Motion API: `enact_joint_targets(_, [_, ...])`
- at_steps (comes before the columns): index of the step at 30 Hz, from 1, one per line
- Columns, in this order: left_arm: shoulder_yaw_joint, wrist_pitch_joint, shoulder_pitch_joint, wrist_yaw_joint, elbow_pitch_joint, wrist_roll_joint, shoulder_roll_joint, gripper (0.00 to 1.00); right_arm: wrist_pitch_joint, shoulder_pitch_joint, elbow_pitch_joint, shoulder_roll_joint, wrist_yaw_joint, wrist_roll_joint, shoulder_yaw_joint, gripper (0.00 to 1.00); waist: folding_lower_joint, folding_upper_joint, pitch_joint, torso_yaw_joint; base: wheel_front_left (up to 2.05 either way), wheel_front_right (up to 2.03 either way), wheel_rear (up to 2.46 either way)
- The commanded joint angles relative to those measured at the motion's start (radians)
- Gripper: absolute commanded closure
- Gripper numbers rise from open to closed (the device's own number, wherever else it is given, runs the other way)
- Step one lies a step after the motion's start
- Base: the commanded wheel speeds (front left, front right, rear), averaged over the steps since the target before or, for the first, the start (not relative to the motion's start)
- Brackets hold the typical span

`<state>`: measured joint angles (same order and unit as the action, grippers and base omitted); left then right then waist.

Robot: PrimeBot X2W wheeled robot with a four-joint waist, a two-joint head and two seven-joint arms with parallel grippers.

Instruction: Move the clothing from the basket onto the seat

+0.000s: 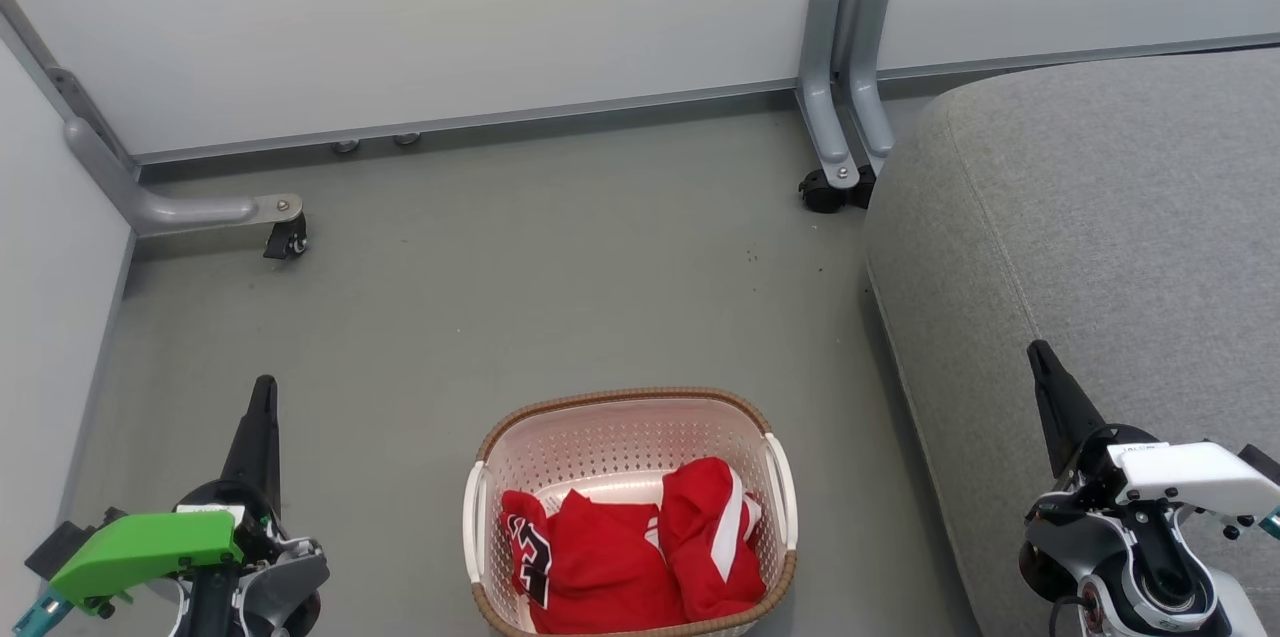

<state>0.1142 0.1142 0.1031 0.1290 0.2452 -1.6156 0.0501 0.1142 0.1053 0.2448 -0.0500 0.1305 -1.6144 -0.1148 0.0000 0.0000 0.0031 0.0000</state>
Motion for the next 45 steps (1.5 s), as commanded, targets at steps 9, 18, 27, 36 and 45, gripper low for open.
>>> enact_joint_targets(9, [0.000, 0.002, 0.012, 0.004, -0.001, 0.006, 0.001, 1.00, 0.002, 0.007, 0.002, -0.001, 0.000, 0.003, 0.000, 1.00, 0.0000, 0.0000, 0.000, 0.000, 0.00, 0.00, 0.00])
enact_joint_targets(18, [0.000, 0.002, 0.012, 0.004, -0.001, 0.006, 0.001, 1.00, 0.002, 0.007, 0.002, -0.001, 0.000, 0.003, 0.000, 1.00, 0.0000, 0.0000, 0.000, 0.000, 0.00, 0.00, 0.00])
enact_joint_targets(27, [-0.008, -0.026, -0.025, 0.000, 0.012, 0.002, -0.005, 0.00, -0.025, -0.017, 0.021, 0.006, 0.000, 0.012, 0.008, 0.00, 0.0000, 0.0000, -0.003, -0.001, 0.00, 0.00, 0.00])
enact_joint_targets(36, [-0.017, -0.069, -0.044, 0.000, -0.011, 0.006, -0.005, 0.00, -0.069, -0.015, 0.020, 0.005, 0.000, 0.056, 0.010, 0.00, 0.0000, 0.0000, -0.009, -0.004, 0.00, 0.00, 0.00])
enact_joint_targets(45, [0.009, -0.108, -0.052, 0.001, -0.009, 0.071, -0.004, 0.00, -0.107, 0.001, 0.027, 0.004, 0.000, 0.183, -0.012, 0.00, 0.0000, 0.0000, -0.015, -0.006, 0.00, 0.00, 0.00])
